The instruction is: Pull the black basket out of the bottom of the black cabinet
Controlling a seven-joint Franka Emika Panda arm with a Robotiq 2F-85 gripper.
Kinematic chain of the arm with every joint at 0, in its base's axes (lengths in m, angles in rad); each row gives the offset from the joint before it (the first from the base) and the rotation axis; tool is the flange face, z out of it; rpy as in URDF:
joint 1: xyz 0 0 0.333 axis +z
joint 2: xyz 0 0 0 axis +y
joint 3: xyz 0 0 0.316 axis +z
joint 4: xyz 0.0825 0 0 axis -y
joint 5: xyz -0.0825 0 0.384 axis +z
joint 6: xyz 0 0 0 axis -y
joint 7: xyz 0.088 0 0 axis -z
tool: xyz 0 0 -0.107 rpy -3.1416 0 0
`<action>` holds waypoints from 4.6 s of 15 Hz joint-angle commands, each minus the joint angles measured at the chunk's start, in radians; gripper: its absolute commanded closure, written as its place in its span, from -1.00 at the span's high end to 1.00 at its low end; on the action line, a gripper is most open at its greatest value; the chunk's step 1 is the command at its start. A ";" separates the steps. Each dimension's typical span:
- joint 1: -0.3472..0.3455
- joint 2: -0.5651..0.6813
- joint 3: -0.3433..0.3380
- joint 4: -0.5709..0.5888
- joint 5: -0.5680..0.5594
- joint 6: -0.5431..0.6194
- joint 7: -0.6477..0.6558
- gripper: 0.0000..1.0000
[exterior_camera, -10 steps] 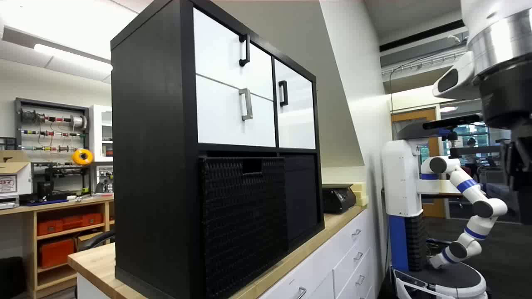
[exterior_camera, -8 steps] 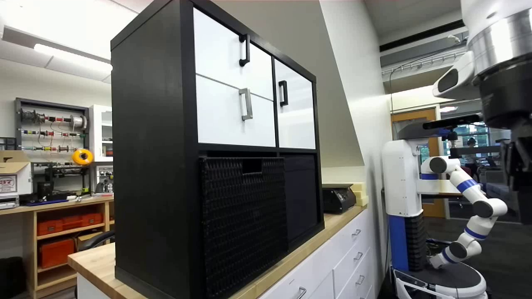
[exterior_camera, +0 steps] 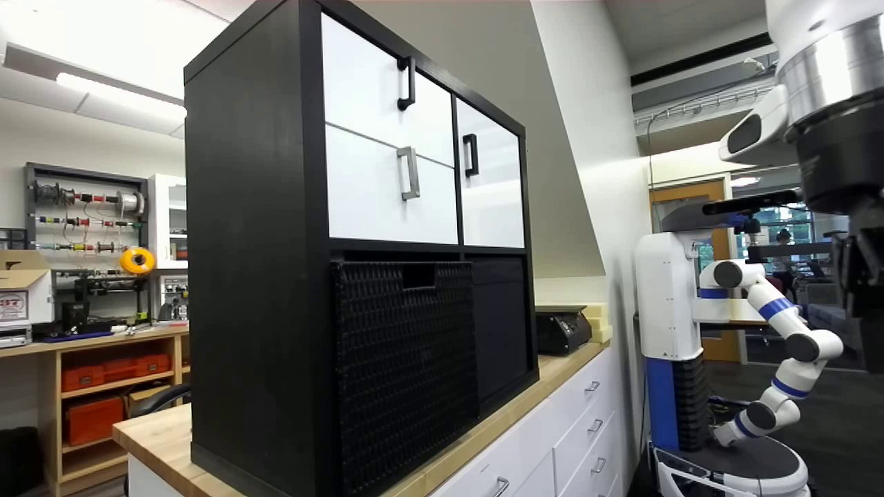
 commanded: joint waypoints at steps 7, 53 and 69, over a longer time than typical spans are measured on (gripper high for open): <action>-0.056 0.062 -0.048 0.035 -0.074 -0.019 -0.079 1.00; -0.242 0.725 -0.221 0.491 -0.443 0.336 -0.248 1.00; -0.233 0.797 -0.248 0.690 -0.417 0.455 -0.847 1.00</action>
